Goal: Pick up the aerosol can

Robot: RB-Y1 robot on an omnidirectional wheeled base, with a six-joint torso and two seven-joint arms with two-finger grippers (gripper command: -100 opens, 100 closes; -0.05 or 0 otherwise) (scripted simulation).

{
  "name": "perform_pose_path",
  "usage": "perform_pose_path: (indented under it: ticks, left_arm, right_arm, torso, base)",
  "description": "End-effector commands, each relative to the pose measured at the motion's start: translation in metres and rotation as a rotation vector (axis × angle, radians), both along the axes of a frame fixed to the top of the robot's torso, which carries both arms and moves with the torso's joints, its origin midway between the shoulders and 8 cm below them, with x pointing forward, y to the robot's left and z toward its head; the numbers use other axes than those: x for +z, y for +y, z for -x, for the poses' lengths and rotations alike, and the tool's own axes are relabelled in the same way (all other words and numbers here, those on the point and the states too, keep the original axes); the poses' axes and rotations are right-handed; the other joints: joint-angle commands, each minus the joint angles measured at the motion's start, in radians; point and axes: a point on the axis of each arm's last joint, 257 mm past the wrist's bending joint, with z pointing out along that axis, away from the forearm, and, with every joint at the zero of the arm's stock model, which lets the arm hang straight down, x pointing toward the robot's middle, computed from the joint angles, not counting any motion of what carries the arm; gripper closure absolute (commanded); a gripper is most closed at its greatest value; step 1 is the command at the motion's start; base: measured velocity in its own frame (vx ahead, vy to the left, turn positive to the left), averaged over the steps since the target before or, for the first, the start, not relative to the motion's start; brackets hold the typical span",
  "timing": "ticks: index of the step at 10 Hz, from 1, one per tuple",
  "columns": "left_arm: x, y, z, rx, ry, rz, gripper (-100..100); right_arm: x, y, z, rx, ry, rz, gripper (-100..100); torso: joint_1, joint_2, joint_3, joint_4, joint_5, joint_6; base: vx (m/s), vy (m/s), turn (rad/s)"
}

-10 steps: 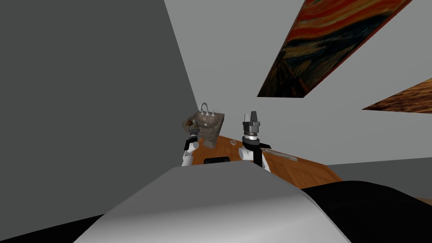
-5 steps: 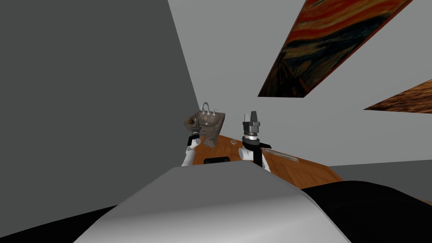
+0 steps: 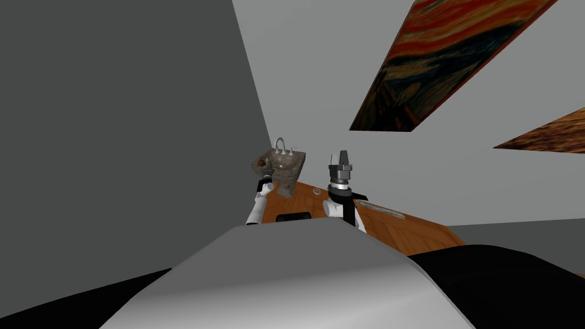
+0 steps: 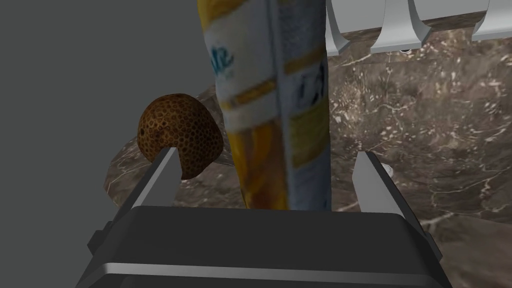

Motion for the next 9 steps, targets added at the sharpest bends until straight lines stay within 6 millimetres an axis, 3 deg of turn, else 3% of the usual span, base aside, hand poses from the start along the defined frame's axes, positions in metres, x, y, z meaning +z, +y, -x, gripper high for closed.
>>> perform_pose_path:
  ticks: [1,3,6,9]
  left_arm:
    - [0.004,-0.011,-0.012,-0.019,0.000,0.000,-100]
    - [0.010,-0.009,-0.023,-0.002,-0.010,0.003,-100]
    - [0.015,-0.033,-0.045,-0.042,0.006,-0.001,-100]
    - [0.028,-0.039,-0.061,-0.039,-0.007,0.002,-100]
  right_arm:
    - [0.000,0.000,0.000,0.000,0.000,0.000,0]
    - [0.000,0.000,0.000,0.000,0.000,0.000,0]
    - [0.000,0.000,0.000,0.000,0.000,0.000,0]
    - [0.000,0.000,0.000,0.000,0.000,0.000,0]
  torso:
    - [0.000,0.000,0.000,0.000,0.000,0.000]
    - [-0.001,-0.005,-0.003,-0.001,0.000,0.000]
    - [0.000,-0.001,0.000,0.000,0.000,0.000]
    - [0.001,0.000,0.000,0.000,0.000,-0.001]
  base:
    - [-0.015,0.008,-0.010]
    - [-0.030,0.010,0.062]
    - [-0.063,0.014,0.013]
    - [-0.071,0.024,0.063]
